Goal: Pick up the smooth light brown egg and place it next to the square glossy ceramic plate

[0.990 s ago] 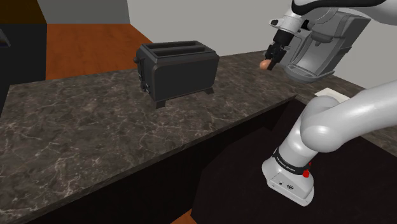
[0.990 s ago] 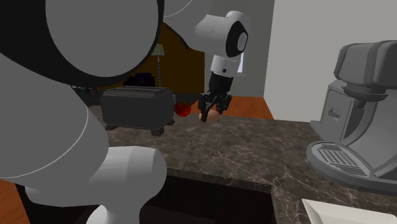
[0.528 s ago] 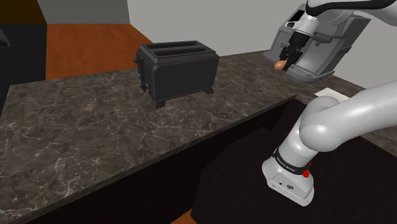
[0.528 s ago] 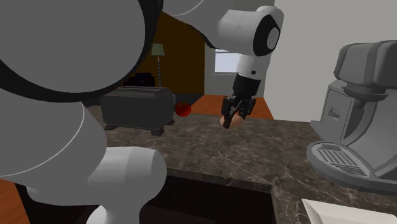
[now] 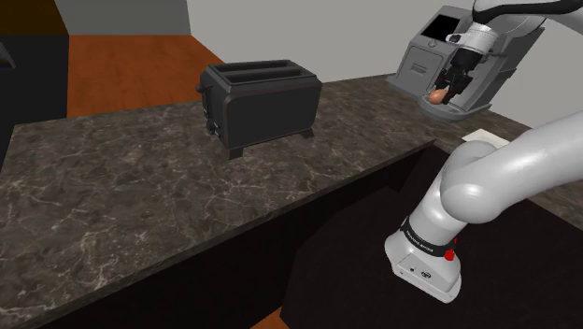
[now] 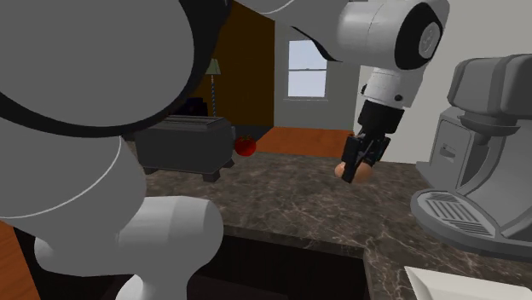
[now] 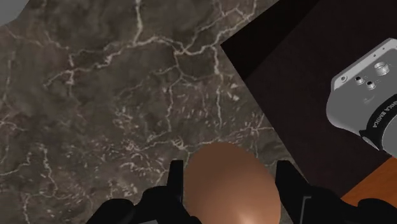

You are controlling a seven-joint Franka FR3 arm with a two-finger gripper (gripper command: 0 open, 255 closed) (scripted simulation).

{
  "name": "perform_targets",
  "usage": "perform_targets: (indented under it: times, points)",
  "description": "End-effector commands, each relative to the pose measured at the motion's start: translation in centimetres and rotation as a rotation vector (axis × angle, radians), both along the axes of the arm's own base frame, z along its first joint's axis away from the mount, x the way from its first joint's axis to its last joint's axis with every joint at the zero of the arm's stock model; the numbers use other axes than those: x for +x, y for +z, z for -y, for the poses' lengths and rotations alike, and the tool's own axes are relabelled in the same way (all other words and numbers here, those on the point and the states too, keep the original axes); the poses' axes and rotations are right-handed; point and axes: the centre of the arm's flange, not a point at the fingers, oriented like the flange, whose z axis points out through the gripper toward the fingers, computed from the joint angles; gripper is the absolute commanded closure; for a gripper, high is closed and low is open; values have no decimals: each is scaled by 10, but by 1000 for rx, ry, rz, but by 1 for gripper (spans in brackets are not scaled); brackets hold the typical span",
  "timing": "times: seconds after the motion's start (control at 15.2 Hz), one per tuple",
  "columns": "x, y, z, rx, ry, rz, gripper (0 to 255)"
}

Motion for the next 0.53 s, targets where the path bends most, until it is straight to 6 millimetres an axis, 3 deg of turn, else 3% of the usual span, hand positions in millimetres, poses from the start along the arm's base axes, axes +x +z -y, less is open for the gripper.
perform_targets:
  times: [0.0,0.46]
  points:
    - [-14,-1,22,-1,2,0,255]
    - [-68,-1,97,-1,2,0,255]
